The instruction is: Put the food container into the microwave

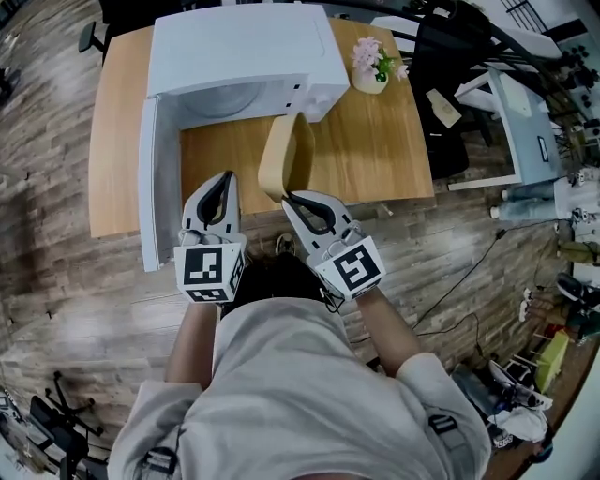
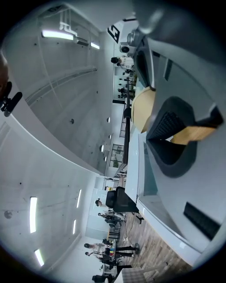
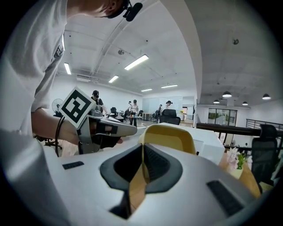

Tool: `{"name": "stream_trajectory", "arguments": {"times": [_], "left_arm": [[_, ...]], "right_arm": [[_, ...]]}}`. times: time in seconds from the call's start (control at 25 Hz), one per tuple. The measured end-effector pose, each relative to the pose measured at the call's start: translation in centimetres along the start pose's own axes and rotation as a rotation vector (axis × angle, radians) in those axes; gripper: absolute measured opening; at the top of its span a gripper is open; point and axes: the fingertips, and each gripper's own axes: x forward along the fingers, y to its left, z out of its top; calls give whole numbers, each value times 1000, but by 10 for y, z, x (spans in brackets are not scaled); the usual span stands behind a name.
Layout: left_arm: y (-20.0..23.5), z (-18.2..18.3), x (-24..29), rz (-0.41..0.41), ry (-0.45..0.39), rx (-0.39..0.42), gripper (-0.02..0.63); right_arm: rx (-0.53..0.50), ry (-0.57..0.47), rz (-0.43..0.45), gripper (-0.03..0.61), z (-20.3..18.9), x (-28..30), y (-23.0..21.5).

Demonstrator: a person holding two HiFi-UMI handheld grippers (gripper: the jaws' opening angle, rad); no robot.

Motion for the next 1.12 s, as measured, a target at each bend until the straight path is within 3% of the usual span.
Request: {"name": "stream_trajectory", "arguments": {"times": [0.32, 0.84, 0.96, 1.12], "left_arm": [[17, -24, 19, 54, 47, -6, 11], [61, -73, 51, 258, 127, 10, 11], [67, -82, 55, 289, 131, -23, 11], [78, -95, 55, 337, 142, -69, 11]], "right_arm": [[-53, 79, 122, 20, -28, 20, -11], [-207, 233, 345, 20, -84, 90, -38], [-273, 284, 398, 20, -94, 103, -44], [-288, 320, 453, 20, -101, 125, -48]]}}
